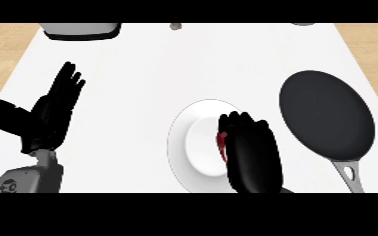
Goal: Pick the can from the plate and place it in the pan
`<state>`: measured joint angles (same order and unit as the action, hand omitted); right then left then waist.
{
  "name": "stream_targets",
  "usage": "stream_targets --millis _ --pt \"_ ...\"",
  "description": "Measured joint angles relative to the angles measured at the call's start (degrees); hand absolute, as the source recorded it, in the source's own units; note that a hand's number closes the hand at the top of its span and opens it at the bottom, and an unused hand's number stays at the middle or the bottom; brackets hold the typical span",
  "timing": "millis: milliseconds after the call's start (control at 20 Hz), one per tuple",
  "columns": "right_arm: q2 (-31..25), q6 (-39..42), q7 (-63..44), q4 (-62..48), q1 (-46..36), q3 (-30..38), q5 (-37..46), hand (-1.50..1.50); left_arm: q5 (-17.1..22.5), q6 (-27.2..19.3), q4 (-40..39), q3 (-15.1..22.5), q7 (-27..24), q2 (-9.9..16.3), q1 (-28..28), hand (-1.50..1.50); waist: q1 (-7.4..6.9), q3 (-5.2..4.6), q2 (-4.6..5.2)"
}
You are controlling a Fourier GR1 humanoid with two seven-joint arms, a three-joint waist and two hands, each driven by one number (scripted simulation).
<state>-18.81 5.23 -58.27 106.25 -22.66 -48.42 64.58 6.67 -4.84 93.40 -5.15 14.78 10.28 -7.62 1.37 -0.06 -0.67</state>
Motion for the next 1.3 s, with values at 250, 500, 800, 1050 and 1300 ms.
stream_targets --millis 250,500,800,1050,1300 --pt "-1.3 6.9 -0.4 11.6 -0.8 4.5 2.3 1.5 0.2 0.7 -1.7 -0.6 -0.5 0.4 -1.6 0.0 -0.48 0.0 0.3" --pt "-2.5 8.8 1.3 15.9 1.1 12.6 1.9 1.5 0.1 1.0 -2.5 -0.7 -1.0 0.1 -2.2 0.0 -0.92 0.03 0.52" --pt "-6.7 6.4 6.6 17.0 6.2 26.0 -2.2 1.5 0.1 1.3 -1.0 -0.6 -0.1 0.1 -1.3 0.0 -1.05 0.07 0.64" --pt "-11.0 0.2 16.8 13.3 11.5 39.2 -8.9 1.5 0.7 2.1 -1.1 -1.5 -0.7 0.5 -1.0 0.0 -1.07 0.11 0.68" --pt "-12.6 -7.5 29.0 2.8 14.0 49.4 -14.9 1.5 -0.2 1.5 -1.0 -0.6 -0.4 -0.4 -1.4 0.0 -1.25 0.12 0.75"
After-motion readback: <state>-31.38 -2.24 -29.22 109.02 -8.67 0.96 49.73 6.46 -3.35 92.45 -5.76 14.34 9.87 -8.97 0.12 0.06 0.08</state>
